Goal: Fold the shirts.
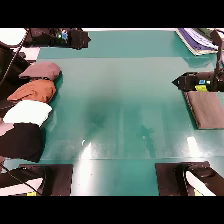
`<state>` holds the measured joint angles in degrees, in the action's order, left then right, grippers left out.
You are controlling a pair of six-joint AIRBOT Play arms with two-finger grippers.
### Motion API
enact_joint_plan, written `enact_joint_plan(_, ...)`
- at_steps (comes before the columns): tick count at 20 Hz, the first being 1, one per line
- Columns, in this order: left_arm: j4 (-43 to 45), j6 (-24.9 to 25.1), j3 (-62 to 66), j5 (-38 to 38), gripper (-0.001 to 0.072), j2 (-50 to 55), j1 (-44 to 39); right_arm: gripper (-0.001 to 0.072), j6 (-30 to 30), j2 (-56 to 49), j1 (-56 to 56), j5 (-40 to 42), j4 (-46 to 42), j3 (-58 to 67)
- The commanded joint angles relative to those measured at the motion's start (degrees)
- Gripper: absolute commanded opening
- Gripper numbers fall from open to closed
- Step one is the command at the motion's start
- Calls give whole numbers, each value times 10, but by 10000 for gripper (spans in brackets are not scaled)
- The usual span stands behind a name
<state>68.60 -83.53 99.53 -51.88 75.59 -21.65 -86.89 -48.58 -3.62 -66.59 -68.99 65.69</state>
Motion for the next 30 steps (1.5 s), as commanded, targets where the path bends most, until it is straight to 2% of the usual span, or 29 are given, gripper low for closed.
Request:
enact_joint_plan(1, 0, 0, 1, 0, 28, 0, 0, 21, 0, 0, -1, 2, 0, 0)
enact_joint_plan(11, 0, 0, 1, 0, 28, -1, 0, 21, 0, 0, -1, 2, 0, 0)
enact_joint_plan(14, 11, 3, 0, 46, 29, 0, 0, 21, 0, 0, -1, 2, 0, 0)
enact_joint_plan(15, 51, 16, 0, 63, 63, 0, 2, 21, 0, 0, -1, 2, 0, 0)
enact_joint_plan(16, 121, 1, 0, 78, 403, 2, 5, 21, 0, 0, -1, 2, 0, 0)
enact_joint_plan(17, 183, -44, 1, 84, 586, 8, 14, 21, 0, 0, -1, 2, 0, 0)
enact_joint_plan(18, 234, -82, 0, 76, 589, 19, 33, 21, 0, 0, -1, 2, 0, 0)
enact_joint_plan(20, 262, -108, 0, 42, 589, 56, 90, 21, 0, 0, -1, 2, 0, 0)
enact_joint_plan(24, 261, -124, 0, 4, 589, 172, 193, 21, 0, 0, -1, 0, 0, 0)
enact_joint_plan(30, 262, -140, 0, 25, 589, 294, 268, 21, 0, 0, -1, 0, 0, 0)
